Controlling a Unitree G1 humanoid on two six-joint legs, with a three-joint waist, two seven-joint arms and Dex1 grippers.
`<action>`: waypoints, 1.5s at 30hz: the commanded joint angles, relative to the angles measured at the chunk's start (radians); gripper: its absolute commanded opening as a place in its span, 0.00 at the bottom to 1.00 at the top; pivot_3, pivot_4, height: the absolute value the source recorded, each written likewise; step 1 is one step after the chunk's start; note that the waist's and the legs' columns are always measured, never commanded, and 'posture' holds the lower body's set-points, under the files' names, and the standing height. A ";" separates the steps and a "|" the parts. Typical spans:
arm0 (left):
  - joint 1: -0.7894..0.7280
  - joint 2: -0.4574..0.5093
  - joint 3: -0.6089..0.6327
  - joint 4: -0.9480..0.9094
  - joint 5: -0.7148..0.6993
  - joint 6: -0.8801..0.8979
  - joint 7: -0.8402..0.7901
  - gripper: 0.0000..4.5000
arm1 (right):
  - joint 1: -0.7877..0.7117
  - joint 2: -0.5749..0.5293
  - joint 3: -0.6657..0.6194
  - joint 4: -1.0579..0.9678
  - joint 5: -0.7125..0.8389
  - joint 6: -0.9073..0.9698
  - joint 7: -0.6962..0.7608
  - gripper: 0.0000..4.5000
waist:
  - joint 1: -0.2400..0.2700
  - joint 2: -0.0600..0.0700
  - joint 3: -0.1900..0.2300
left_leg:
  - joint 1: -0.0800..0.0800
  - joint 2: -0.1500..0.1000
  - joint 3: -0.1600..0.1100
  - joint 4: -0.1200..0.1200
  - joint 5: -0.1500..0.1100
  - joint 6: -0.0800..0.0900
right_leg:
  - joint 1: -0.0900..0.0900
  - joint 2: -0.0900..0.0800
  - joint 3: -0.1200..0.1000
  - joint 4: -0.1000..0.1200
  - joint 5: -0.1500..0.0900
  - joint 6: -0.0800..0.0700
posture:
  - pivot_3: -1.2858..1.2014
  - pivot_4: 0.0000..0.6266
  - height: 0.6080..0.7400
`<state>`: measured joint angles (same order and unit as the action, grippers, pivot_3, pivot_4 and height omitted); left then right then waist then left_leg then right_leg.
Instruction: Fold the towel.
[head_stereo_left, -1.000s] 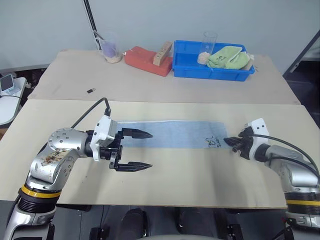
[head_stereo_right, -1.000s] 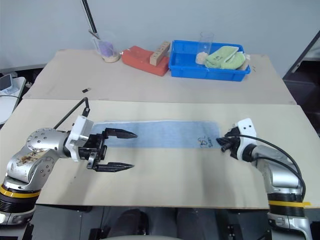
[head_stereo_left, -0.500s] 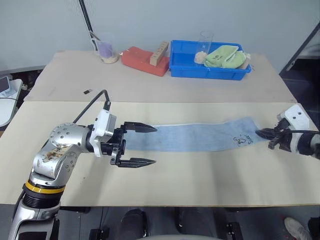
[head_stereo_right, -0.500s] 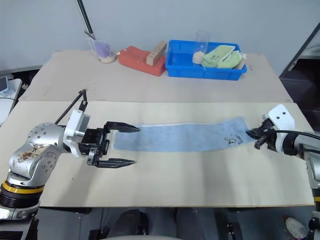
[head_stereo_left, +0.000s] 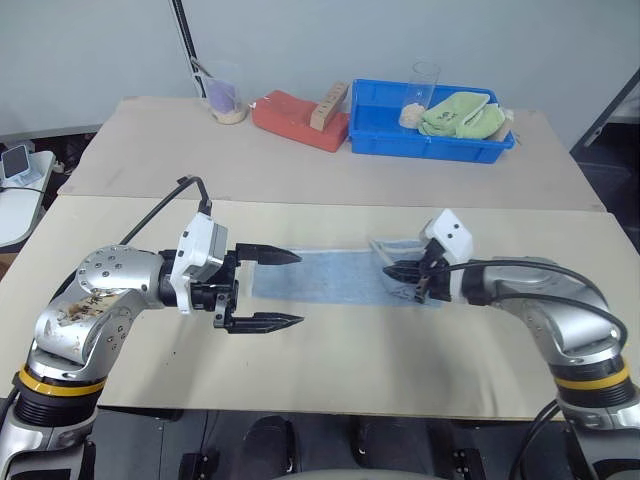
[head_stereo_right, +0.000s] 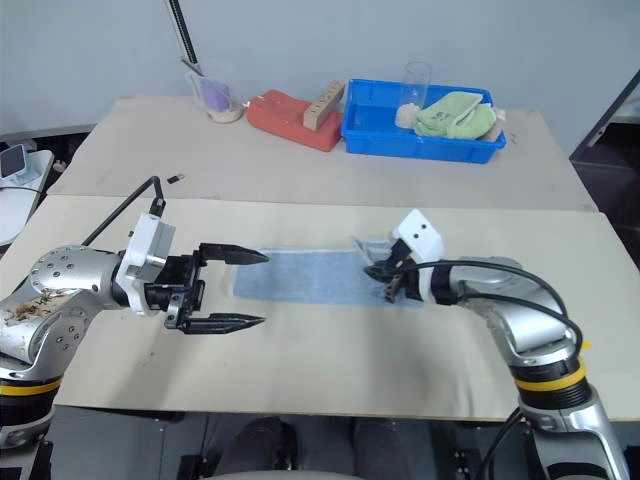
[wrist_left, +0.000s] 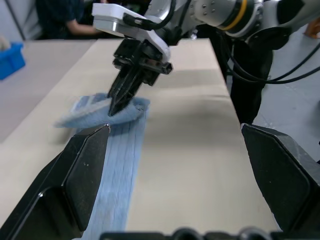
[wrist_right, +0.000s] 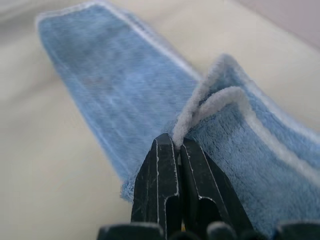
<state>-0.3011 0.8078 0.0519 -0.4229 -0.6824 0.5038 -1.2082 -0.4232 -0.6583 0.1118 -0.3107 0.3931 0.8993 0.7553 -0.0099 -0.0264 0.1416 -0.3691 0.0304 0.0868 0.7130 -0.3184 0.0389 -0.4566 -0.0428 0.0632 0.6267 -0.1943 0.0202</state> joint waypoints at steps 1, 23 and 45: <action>0.023 0.011 0.037 -0.041 0.000 -0.004 0.036 1.00 | -0.036 0.015 -0.016 0.013 -0.006 -0.023 -0.017 0.30 | -0.001 0.000 0.000 | 0.000 0.000 0.000 0.000 0.000 0.000 | 0.000 0.000 0.000 0.000 0.000 0.000 | 0.52 0.24 0.82; 0.563 -0.437 0.320 -0.268 -0.134 0.309 0.970 1.00 | -0.168 -0.074 0.053 0.005 -0.004 -0.226 0.252 0.99 | 0.009 -0.002 0.000 | 0.002 0.002 -0.002 0.000 0.000 0.000 | 0.001 -0.001 -0.002 0.002 0.001 -0.001 | 0.52 0.24 0.82; 0.222 -0.734 0.189 -0.061 -0.174 0.551 1.396 0.40 | -0.261 -0.135 0.025 0.080 0.014 -0.301 0.435 1.00 | 0.011 -0.002 0.000 | 0.006 -0.001 -0.003 -0.001 0.000 0.000 | 0.007 -0.001 -0.002 0.001 0.001 -0.002 | 0.52 0.24 0.82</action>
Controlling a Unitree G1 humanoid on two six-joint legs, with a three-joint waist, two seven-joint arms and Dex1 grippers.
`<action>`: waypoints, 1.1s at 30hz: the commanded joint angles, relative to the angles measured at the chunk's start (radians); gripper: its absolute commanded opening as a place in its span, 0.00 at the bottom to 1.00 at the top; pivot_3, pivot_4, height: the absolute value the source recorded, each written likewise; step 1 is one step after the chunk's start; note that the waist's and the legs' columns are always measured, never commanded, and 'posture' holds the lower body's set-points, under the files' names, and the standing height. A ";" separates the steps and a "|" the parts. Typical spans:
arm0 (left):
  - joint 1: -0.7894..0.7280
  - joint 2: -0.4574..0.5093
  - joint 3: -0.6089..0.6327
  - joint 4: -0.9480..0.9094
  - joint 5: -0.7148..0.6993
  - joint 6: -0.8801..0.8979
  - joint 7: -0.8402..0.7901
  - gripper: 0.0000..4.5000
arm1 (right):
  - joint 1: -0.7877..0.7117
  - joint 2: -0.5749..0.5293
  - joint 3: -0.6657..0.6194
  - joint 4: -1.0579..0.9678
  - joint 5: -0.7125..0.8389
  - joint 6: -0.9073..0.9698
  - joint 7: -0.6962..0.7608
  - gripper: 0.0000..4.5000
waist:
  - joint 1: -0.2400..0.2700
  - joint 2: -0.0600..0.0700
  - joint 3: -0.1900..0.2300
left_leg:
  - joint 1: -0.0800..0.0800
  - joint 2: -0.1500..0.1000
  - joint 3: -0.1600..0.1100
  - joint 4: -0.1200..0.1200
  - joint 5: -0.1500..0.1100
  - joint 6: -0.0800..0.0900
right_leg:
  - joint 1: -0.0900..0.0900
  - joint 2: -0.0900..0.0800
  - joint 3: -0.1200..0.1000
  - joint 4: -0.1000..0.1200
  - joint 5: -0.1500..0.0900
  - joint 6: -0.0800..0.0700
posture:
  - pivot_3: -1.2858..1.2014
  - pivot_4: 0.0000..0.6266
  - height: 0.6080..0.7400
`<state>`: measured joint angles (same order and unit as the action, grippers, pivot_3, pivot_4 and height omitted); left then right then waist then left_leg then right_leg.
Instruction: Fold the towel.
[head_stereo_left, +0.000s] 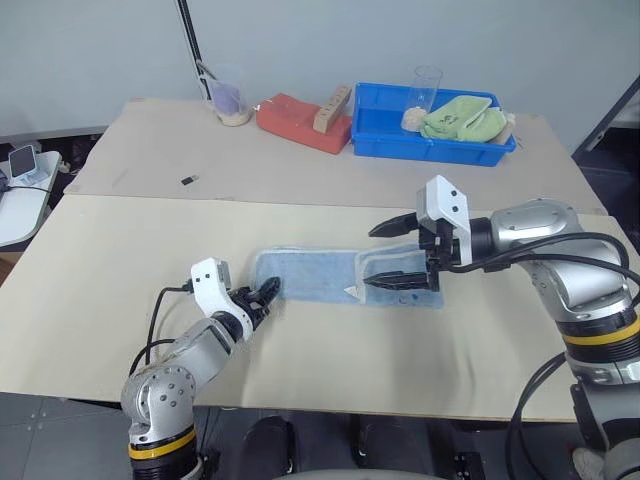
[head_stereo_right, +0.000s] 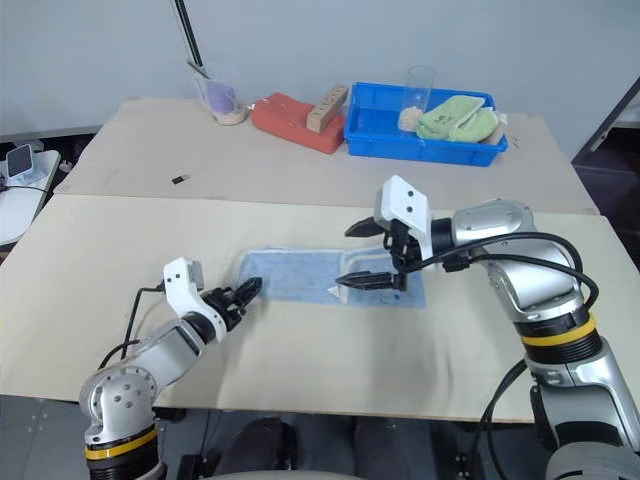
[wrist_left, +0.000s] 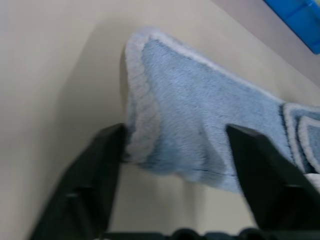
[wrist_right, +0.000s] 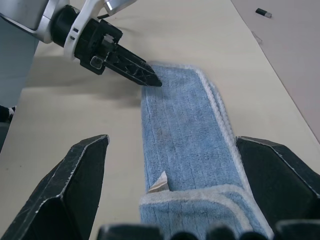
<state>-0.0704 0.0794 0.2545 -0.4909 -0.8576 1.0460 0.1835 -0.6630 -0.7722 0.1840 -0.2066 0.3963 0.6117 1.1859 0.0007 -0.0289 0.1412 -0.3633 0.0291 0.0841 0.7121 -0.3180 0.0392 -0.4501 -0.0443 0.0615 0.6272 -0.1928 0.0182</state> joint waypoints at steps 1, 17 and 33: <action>-0.015 -0.005 -0.014 0.010 0.002 0.010 0.005 0.29 | -0.018 -0.026 -0.051 -0.026 0.012 -0.013 0.004 1.00 | 0.000 0.000 0.000 | 0.000 0.000 0.000 0.000 0.000 0.000 | 0.000 0.000 0.000 0.000 0.000 0.000 | 0.52 0.24 0.82; -0.365 0.250 -0.302 0.102 0.072 -0.025 -0.445 0.01 | 0.195 -0.305 -0.302 -0.135 0.075 0.082 0.017 1.00 | 0.004 0.000 0.000 | -0.002 -0.001 0.000 -0.001 0.000 0.000 | -0.001 0.000 -0.001 -0.003 0.000 0.000 | 0.52 0.24 0.82; -0.619 0.045 -0.682 0.517 0.407 -0.397 -0.856 0.17 | 0.538 -0.370 -0.645 -0.395 0.176 0.282 -0.125 1.00 | -0.013 0.000 0.000 | -0.006 -0.002 -0.002 -0.002 0.000 0.001 | 0.000 0.003 0.003 -0.003 -0.002 0.002 | 0.52 0.24 0.82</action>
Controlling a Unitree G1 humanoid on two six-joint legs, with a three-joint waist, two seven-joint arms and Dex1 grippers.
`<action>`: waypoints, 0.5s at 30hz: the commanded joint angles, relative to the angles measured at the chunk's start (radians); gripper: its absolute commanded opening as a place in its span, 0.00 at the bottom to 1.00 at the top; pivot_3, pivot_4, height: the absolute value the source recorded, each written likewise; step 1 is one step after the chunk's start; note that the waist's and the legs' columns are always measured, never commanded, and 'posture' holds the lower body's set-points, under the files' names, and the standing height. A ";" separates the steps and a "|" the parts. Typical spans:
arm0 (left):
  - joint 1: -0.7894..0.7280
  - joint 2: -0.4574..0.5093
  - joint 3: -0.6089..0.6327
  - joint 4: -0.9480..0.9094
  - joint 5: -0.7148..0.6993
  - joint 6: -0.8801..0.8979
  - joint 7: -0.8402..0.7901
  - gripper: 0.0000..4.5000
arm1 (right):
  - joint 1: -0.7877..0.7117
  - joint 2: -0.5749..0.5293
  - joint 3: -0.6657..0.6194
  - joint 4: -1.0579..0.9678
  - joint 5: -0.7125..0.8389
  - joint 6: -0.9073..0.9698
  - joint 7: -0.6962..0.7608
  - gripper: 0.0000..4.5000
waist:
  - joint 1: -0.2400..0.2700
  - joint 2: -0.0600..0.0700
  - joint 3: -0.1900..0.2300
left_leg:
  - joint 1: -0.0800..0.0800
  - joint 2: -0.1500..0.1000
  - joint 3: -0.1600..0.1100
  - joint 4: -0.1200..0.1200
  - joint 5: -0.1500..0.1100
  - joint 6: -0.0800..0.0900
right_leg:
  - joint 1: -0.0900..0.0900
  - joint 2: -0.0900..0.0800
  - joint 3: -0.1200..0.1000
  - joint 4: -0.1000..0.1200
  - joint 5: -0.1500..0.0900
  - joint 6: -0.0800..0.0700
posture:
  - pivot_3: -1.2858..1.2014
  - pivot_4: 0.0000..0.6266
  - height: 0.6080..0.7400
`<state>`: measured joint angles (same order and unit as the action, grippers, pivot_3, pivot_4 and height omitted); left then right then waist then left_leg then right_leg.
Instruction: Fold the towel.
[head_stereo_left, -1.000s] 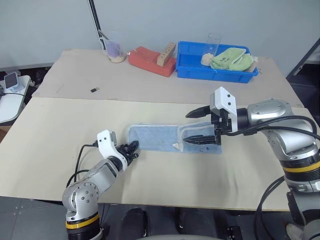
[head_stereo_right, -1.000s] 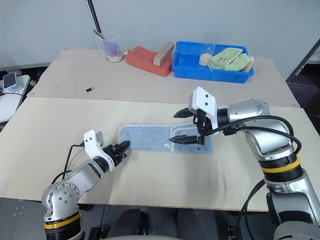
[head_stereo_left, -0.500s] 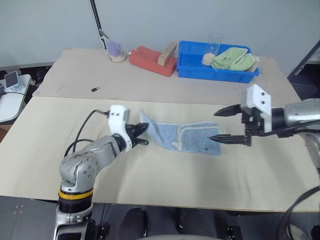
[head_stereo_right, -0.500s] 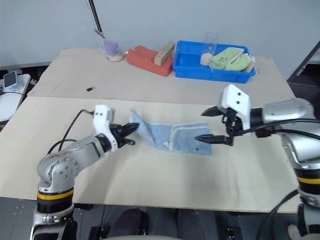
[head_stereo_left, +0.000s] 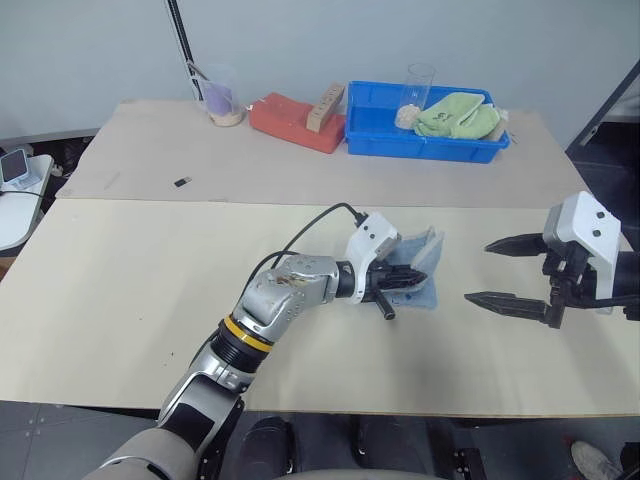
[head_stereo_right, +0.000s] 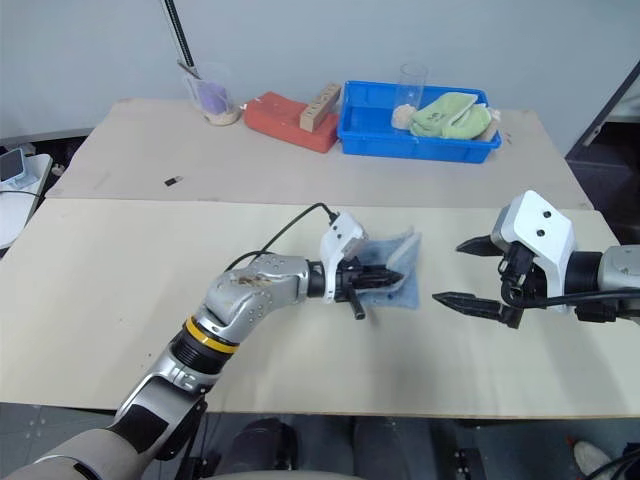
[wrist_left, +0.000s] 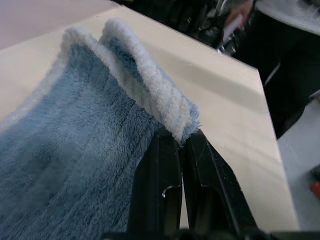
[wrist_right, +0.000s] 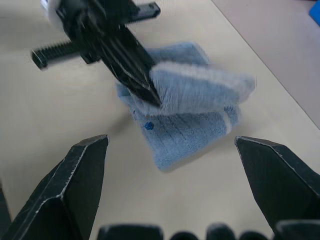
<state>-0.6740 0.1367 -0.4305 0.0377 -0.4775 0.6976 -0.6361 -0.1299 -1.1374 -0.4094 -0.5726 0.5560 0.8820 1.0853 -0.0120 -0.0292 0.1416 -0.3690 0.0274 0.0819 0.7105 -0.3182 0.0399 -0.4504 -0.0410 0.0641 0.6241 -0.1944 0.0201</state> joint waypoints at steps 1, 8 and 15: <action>-0.016 -0.016 0.004 -0.012 0.030 -0.053 -0.050 0.25 | 0.008 -0.004 -0.053 -0.030 0.020 0.013 -0.031 1.00 | 0.001 0.000 0.000 | 0.000 0.000 0.000 0.000 0.000 0.000 | 0.000 0.000 0.000 0.000 0.000 0.000 | 0.52 0.24 0.82; 0.001 -0.004 0.039 -0.079 0.015 -0.049 -0.120 0.96 | -0.027 0.013 0.008 0.020 0.012 -0.022 -0.095 1.00 | 0.003 0.000 0.000 | 0.001 -0.001 0.000 0.001 0.000 0.000 | 0.000 -0.002 0.000 -0.001 0.000 0.001 | 0.52 0.24 0.82; 0.056 0.218 0.166 -0.220 0.021 -0.143 -0.255 0.99 | -0.155 0.180 0.190 0.103 -0.058 -0.064 -0.270 1.00 | -0.010 0.000 0.000 | 0.001 0.002 0.000 0.000 0.000 0.000 | -0.001 0.001 0.001 0.001 0.000 0.001 | 0.52 0.24 0.82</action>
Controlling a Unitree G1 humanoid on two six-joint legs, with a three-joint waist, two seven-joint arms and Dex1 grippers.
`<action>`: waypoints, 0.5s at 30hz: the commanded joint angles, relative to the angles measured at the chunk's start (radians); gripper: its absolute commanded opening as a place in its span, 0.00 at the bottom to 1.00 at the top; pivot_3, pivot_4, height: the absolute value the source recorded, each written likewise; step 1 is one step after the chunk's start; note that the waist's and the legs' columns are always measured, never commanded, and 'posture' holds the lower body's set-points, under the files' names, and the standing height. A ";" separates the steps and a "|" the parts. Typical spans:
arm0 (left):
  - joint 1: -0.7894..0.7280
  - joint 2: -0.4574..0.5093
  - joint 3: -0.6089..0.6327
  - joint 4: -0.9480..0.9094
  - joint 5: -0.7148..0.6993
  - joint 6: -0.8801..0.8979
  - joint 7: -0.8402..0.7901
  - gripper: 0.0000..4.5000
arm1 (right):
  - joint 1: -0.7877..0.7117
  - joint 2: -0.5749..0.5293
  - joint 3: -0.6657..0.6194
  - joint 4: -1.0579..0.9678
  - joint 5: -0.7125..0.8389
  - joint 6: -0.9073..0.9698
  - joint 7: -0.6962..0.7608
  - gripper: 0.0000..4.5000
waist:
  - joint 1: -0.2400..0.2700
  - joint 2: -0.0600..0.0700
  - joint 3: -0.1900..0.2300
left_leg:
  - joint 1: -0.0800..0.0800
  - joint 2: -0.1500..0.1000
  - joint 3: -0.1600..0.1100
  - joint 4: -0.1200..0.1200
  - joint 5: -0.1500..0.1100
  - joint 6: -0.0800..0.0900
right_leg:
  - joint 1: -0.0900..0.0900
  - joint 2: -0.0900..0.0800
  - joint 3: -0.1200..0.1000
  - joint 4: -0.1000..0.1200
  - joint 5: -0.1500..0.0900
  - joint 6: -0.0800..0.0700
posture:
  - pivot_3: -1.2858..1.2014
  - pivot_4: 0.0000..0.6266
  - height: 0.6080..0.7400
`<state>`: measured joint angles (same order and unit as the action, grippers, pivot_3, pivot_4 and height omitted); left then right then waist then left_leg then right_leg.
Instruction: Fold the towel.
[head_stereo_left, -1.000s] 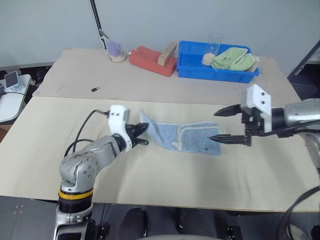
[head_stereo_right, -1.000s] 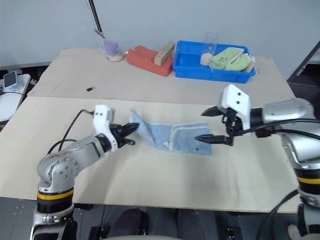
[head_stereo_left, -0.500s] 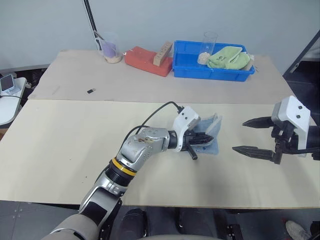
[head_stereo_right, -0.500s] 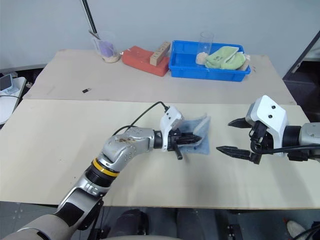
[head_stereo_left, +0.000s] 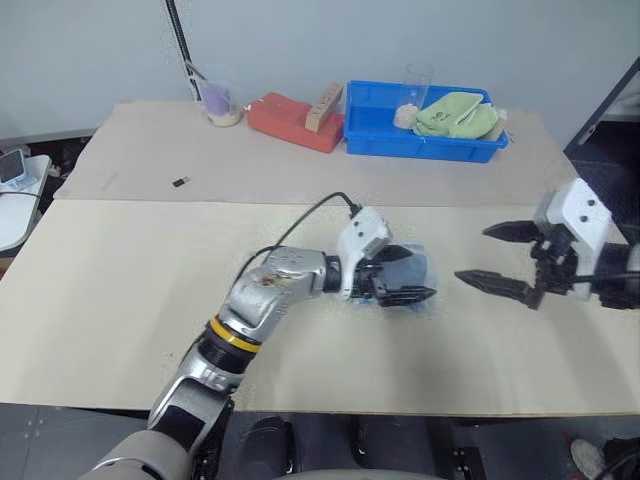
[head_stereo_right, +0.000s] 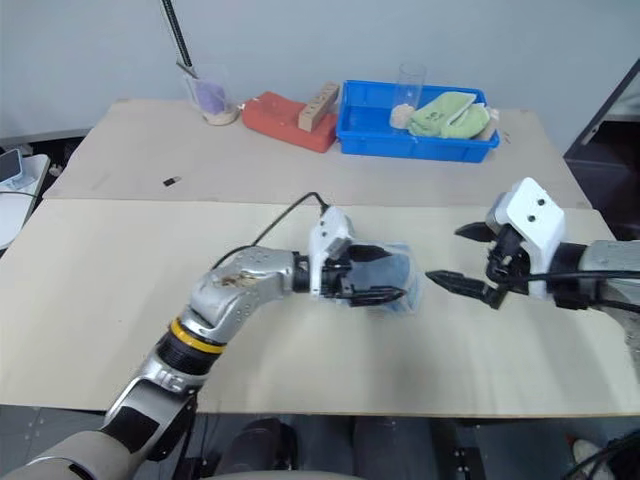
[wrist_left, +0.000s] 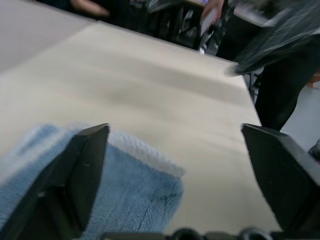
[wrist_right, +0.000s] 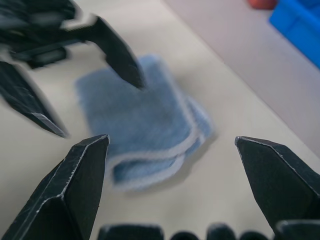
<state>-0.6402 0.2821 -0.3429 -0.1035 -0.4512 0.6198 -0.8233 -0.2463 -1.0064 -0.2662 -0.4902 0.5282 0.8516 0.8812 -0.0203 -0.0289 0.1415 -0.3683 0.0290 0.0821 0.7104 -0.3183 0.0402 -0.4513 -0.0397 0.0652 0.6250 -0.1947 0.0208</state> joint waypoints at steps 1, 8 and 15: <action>0.043 0.117 0.104 -0.099 -0.009 -0.102 -0.106 0.99 | -0.053 0.082 0.077 0.040 -0.048 -0.049 -0.087 1.00 | -0.003 0.000 0.000 | 0.001 0.001 0.000 0.000 0.000 0.000 | -0.001 0.001 0.000 0.001 0.000 -0.001 | 0.52 0.24 0.82; 0.200 0.401 0.252 -0.195 -0.070 -0.254 -0.377 0.99 | -0.129 0.257 0.214 0.301 -0.169 -0.188 -0.154 1.00 | 0.012 0.002 0.000 | -0.001 0.002 0.003 0.000 0.001 -0.002 | -0.005 0.000 0.000 0.001 0.000 -0.001 | 0.52 0.24 0.82; 0.318 0.467 0.372 -0.285 -0.163 -0.240 -0.398 0.99 | -0.217 0.313 0.290 0.614 -0.251 -0.300 -0.102 1.00 | 0.018 0.002 0.000 | -0.001 0.001 0.004 0.001 0.000 0.000 | -0.005 -0.004 0.000 -0.001 0.000 0.000 | 0.52 0.24 0.82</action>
<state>-0.3213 0.7430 0.0016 -0.3469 -0.5866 0.3777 -1.2309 -0.4398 -0.6916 0.0308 0.1025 0.2824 0.5859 0.7615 -0.0019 -0.0274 0.1415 -0.3694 0.0296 0.0862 0.7117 -0.3179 0.0400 -0.4559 -0.0428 0.0644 0.6245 -0.1947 0.0204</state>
